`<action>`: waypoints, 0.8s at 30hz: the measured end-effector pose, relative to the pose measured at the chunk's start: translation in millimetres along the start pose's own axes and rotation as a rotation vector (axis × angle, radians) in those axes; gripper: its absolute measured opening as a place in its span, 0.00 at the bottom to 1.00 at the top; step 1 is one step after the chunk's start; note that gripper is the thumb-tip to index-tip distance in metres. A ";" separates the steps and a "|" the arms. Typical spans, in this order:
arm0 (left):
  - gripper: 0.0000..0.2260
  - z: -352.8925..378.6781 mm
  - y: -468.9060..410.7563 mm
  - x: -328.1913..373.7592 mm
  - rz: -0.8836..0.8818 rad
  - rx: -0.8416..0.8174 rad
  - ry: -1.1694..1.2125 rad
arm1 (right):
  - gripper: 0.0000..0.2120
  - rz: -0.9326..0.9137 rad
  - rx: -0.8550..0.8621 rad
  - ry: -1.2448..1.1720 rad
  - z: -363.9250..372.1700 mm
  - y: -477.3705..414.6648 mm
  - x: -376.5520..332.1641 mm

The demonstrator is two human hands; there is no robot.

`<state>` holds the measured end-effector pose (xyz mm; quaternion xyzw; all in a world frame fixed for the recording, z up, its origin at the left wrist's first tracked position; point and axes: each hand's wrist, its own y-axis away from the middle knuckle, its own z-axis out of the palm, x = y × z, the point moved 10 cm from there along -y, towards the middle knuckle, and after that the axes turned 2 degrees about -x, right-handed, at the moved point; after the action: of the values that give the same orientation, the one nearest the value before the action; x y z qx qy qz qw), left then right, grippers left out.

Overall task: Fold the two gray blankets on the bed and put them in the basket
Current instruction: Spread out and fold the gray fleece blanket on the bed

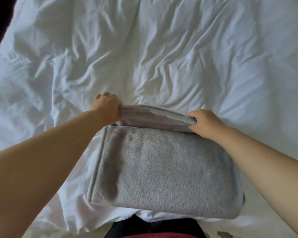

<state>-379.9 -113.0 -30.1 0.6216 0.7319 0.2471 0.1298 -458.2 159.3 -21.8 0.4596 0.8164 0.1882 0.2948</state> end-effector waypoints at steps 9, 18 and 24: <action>0.08 40.2 133.1 34.4 0.109 -0.148 0.043 | 0.15 0.139 -0.094 -0.050 62.3 115.3 3.0; 0.21 125.3 170.1 12.7 -0.223 -0.164 0.362 | 0.35 0.458 -0.169 -0.131 132.0 152.2 29.9; 0.18 128.5 171.0 23.4 -0.306 -0.317 0.332 | 0.31 0.513 -0.135 -0.178 123.3 145.4 23.8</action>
<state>-175.8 -46.5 -46.4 0.4269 0.7806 0.4347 0.1397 -294.2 258.0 -38.2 0.6452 0.6299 0.2696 0.3380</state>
